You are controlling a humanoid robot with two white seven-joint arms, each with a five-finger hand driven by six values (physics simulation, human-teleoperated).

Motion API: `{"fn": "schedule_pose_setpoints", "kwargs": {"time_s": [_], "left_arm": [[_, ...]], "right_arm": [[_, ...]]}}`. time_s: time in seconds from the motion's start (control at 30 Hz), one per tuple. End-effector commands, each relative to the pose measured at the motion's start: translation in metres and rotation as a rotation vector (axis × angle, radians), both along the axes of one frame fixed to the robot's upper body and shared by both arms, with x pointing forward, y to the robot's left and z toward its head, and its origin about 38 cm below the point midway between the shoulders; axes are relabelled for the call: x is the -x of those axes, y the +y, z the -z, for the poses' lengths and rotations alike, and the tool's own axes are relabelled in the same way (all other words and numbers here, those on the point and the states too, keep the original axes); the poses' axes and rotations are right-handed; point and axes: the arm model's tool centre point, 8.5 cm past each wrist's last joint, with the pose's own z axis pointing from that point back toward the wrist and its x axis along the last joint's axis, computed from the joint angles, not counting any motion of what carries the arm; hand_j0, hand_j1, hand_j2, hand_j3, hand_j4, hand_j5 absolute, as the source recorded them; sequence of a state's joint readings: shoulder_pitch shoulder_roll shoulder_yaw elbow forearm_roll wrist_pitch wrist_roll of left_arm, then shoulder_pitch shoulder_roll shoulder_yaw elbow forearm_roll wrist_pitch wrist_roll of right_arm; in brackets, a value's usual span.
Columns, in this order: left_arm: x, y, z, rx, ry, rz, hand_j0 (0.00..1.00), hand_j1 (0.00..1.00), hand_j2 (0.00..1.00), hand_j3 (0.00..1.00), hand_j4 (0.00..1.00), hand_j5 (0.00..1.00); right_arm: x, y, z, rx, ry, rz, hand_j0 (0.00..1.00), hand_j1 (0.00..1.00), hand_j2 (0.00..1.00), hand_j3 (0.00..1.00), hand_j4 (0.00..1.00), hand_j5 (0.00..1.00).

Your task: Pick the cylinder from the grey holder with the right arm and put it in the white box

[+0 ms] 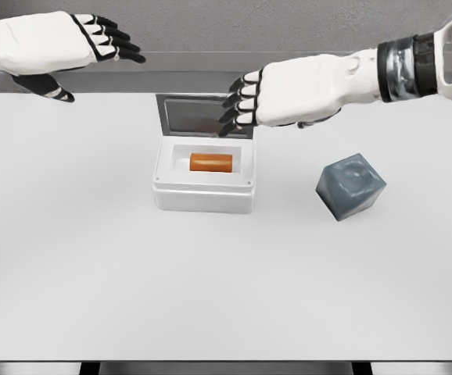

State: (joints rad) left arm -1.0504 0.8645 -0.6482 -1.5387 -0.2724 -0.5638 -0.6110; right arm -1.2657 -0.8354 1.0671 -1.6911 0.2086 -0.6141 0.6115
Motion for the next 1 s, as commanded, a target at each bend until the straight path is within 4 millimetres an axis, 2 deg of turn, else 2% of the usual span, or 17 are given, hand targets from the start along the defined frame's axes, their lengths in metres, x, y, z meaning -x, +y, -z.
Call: {"fn": "schedule_pose_setpoints", "kwargs": {"time_s": [0.0, 0.07, 0.13, 0.2, 0.23, 0.3, 0.33, 0.4, 0.47, 0.53, 0.6, 0.67, 0.73, 0.83, 0.97], "left_arm": [[-0.026, -0.029, 0.037, 0.030, 0.120, -0.030, 1.00, 1.00, 1.00, 1.00, 1.00, 1.00], [-0.057, -0.043, 0.043, 0.029, 0.170, -0.060, 1.00, 1.00, 1.00, 1.00, 1.00, 1.00], [-0.079, -0.062, 0.063, -0.023, 0.187, -0.092, 1.00, 1.00, 1.00, 1.00, 1.00, 1.00], [-0.094, -0.067, 0.076, -0.037, 0.211, -0.128, 1.00, 1.00, 1.00, 1.00, 1.00, 1.00], [-0.099, -0.069, 0.076, -0.049, 0.207, -0.140, 1.00, 1.00, 1.00, 1.00, 1.00, 1.00], [-0.102, -0.080, 0.080, -0.045, 0.217, -0.133, 1.00, 1.00, 1.00, 1.00, 1.00, 1.00], [-0.102, -0.084, 0.079, -0.050, 0.212, -0.129, 1.00, 1.00, 1.00, 1.00, 1.00, 1.00], [-0.104, -0.089, 0.076, -0.052, 0.207, -0.126, 1.00, 1.00, 1.00, 1.00, 1.00, 1.00], [-0.109, -0.104, 0.087, -0.069, 0.220, -0.123, 1.00, 1.00, 1.00, 1.00, 1.00, 1.00], [-0.111, -0.111, 0.095, -0.077, 0.235, -0.123, 1.00, 1.00, 1.00, 1.00, 1.00, 1.00], [-0.110, -0.116, 0.102, -0.107, 0.244, -0.114, 1.00, 1.00, 1.00, 1.00, 1.00, 1.00], [-0.108, -0.129, 0.109, -0.111, 0.254, -0.090, 1.00, 1.00, 1.00, 1.00, 1.00, 1.00], [-0.107, -0.130, 0.113, -0.117, 0.260, -0.086, 1.00, 1.00, 1.00, 1.00, 1.00, 1.00], [-0.110, -0.116, 0.124, -0.134, 0.286, -0.081, 1.00, 1.00, 1.00, 1.00, 1.00, 1.00], [-0.111, -0.093, 0.123, -0.158, 0.280, -0.108, 1.00, 1.00, 1.00, 1.00, 1.00, 1.00]], "right_arm": [[0.024, -0.056, -0.058, -0.133, -0.033, 0.075, 1.00, 1.00, 1.00, 1.00, 1.00, 1.00], [0.035, -0.094, -0.071, -0.249, 0.015, 0.141, 1.00, 1.00, 1.00, 1.00, 1.00, 1.00], [0.045, -0.123, -0.063, -0.373, 0.144, 0.185, 1.00, 1.00, 1.00, 1.00, 1.00, 1.00], [0.047, -0.140, -0.034, -0.474, 0.289, 0.222, 1.00, 1.00, 1.00, 1.00, 1.00, 1.00], [0.049, -0.145, -0.016, -0.506, 0.345, 0.237, 1.00, 1.00, 1.00, 1.00, 1.00, 1.00], [0.051, -0.151, 0.011, -0.559, 0.405, 0.262, 1.00, 1.00, 1.00, 1.00, 1.00, 1.00], [0.050, -0.162, 0.022, -0.590, 0.423, 0.301, 1.00, 1.00, 1.00, 1.00, 1.00, 1.00], [0.052, -0.165, 0.043, -0.651, 0.467, 0.316, 1.00, 1.00, 1.00, 1.00, 1.00, 1.00], [0.044, -0.178, 0.089, -0.756, 0.551, 0.396, 1.00, 1.00, 1.00, 1.00, 1.00, 1.00], [0.054, -0.186, 0.120, -0.831, 0.598, 0.448, 1.00, 1.00, 1.00, 1.00, 1.00, 1.00], [0.063, -0.187, 0.141, -0.892, 0.629, 0.471, 1.00, 1.00, 1.00, 1.00, 1.00, 1.00], [0.064, -0.187, 0.145, -0.919, 0.631, 0.475, 1.00, 1.00, 1.00, 1.00, 1.00, 1.00], [0.063, -0.193, 0.152, -0.925, 0.642, 0.505, 1.00, 1.00, 1.00, 1.00, 1.00, 1.00], [0.063, -0.193, 0.154, -0.925, 0.647, 0.508, 1.00, 1.00, 1.00, 1.00, 1.00, 1.00], [0.063, -0.193, 0.154, -0.925, 0.647, 0.506, 1.00, 1.00, 1.00, 1.00, 1.00, 1.00]]}}
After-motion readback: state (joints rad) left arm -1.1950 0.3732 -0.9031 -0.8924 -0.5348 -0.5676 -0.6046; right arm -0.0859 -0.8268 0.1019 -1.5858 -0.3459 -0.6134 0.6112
